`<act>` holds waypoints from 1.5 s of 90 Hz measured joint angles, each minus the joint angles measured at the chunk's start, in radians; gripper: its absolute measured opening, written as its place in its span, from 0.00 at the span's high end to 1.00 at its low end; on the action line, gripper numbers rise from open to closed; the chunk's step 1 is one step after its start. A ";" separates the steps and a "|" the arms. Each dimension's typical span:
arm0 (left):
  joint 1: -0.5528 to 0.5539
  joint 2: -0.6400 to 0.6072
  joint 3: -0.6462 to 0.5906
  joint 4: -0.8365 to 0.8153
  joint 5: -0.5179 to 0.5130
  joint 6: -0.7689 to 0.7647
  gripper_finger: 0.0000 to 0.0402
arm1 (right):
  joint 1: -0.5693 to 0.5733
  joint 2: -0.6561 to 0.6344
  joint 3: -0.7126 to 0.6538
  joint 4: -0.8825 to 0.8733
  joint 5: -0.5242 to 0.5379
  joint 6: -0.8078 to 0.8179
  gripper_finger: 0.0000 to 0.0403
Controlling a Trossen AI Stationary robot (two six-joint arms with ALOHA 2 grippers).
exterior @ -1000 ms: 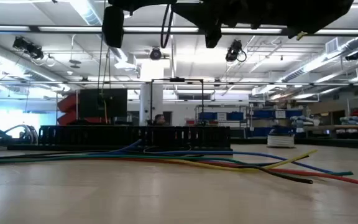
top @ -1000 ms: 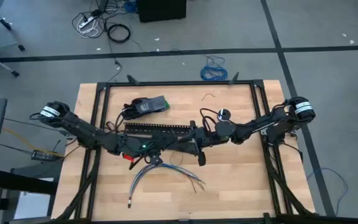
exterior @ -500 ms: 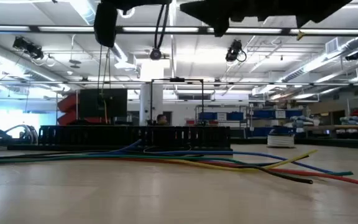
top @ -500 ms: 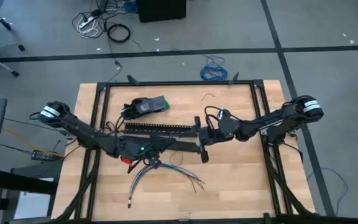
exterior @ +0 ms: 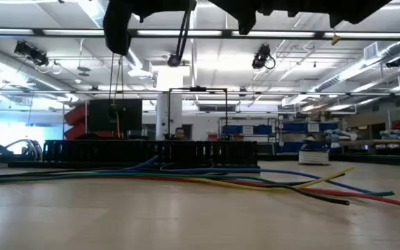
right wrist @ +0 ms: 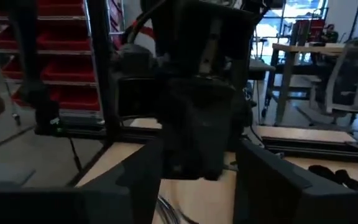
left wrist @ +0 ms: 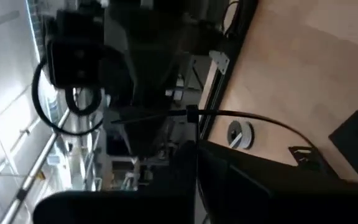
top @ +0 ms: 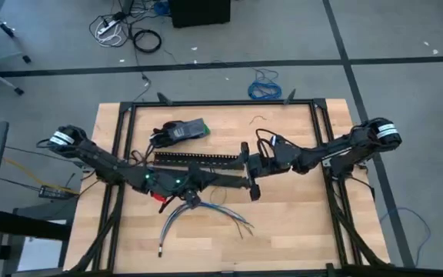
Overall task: Ziptie cables
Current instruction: Wrap the right black zip tie on the cables
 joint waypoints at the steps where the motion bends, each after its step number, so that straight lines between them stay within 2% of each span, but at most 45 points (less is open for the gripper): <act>1: 0.002 0.000 0.000 0.000 0.000 -0.001 1.00 | 0.000 0.000 0.000 0.000 0.000 0.000 0.52; 30: 0.051 0.009 0.000 0.015 0.072 -0.016 1.00 | 0.000 0.001 0.000 0.000 -0.002 0.003 0.56; 56: 0.057 0.080 0.000 0.078 0.079 0.011 1.00 | 0.000 0.001 0.000 -0.007 -0.001 0.000 0.58; 89: 0.057 0.080 0.001 0.132 0.063 0.036 1.00 | 0.000 0.002 0.000 -0.020 -0.003 0.007 0.63; 135: 0.057 0.080 0.001 0.132 0.060 0.036 1.00 | 0.000 0.002 0.000 -0.038 -0.004 0.005 0.89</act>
